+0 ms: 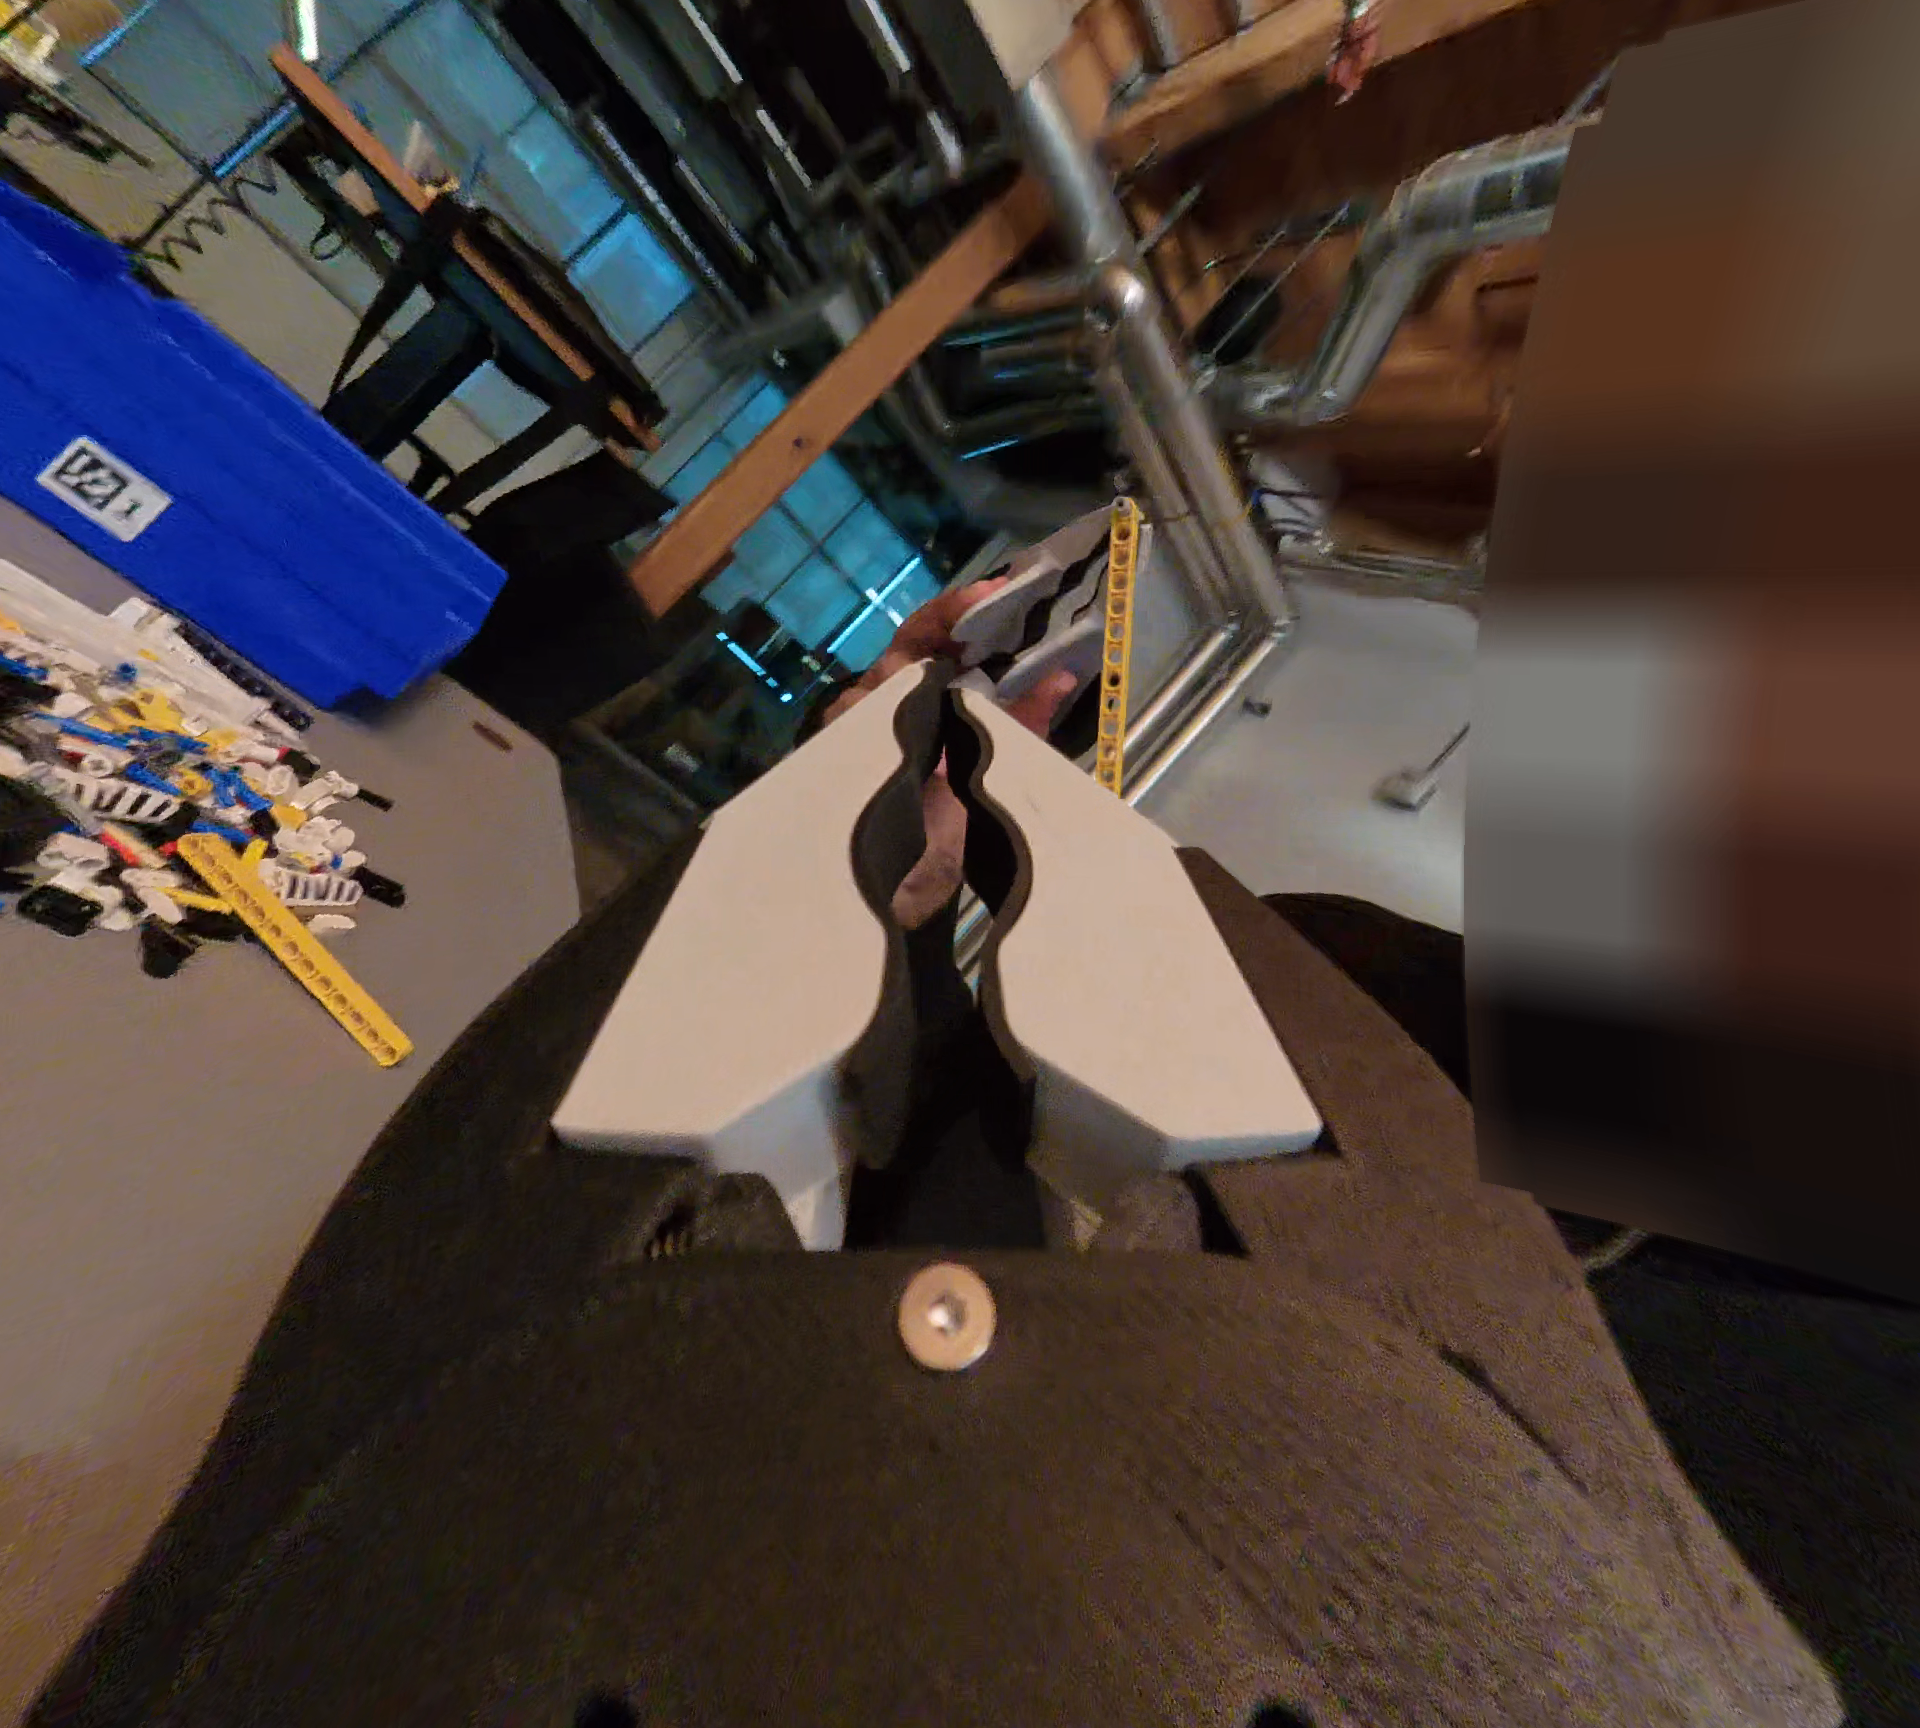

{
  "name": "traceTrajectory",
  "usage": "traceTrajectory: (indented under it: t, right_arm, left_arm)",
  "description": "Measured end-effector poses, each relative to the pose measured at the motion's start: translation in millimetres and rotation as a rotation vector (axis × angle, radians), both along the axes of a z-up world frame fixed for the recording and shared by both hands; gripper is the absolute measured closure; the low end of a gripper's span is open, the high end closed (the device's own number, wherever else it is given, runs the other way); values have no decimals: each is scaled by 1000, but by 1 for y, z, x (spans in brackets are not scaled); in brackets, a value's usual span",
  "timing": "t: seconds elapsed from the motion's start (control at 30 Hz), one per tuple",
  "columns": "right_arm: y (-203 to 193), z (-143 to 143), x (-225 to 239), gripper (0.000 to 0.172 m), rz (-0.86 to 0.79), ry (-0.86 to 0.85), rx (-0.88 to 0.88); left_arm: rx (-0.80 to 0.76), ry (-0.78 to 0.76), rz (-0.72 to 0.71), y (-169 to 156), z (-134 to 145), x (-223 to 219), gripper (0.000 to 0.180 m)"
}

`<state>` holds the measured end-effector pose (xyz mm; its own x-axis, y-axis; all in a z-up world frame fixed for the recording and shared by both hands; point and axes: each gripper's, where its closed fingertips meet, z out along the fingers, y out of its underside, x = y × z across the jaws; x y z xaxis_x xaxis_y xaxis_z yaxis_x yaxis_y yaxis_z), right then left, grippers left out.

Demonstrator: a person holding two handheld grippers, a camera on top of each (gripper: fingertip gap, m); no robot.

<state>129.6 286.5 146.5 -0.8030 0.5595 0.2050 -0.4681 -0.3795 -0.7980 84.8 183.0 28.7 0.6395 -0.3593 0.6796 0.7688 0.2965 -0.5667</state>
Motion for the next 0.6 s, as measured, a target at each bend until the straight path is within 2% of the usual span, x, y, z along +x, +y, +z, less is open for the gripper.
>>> traceTrajectory:
  t: [0.1,0.17,0.23,0.37,0.43,0.47,0.53,0.6]
  right_arm:
    - [-26,-44,-30,169,-69,-104,103]
    - [-45,-71,-42,168,-76,-159,171]
    - [-58,-88,-48,168,-98,-180,224]
    - [-76,-102,-48,168,-234,-81,379]
    - [-76,-102,-49,168,-332,-21,412]
    - [-78,-100,-45,168,-330,9,412]
    - [-85,-99,-37,169,-273,15,395]
    - [-89,-98,-33,168,-239,10,386]
  left_arm:
    - [-32,28,64,14,-8,0,175]
    - [-78,87,67,24,-5,10,146]
    - [-207,186,123,37,-8,17,132]
    - [-378,339,287,44,-11,15,138]
    - [-414,360,326,41,-12,13,161]
    - [-443,381,328,41,-15,13,171]
    - [-439,399,317,40,-16,14,165]
    - [-396,393,298,40,-13,17,169]
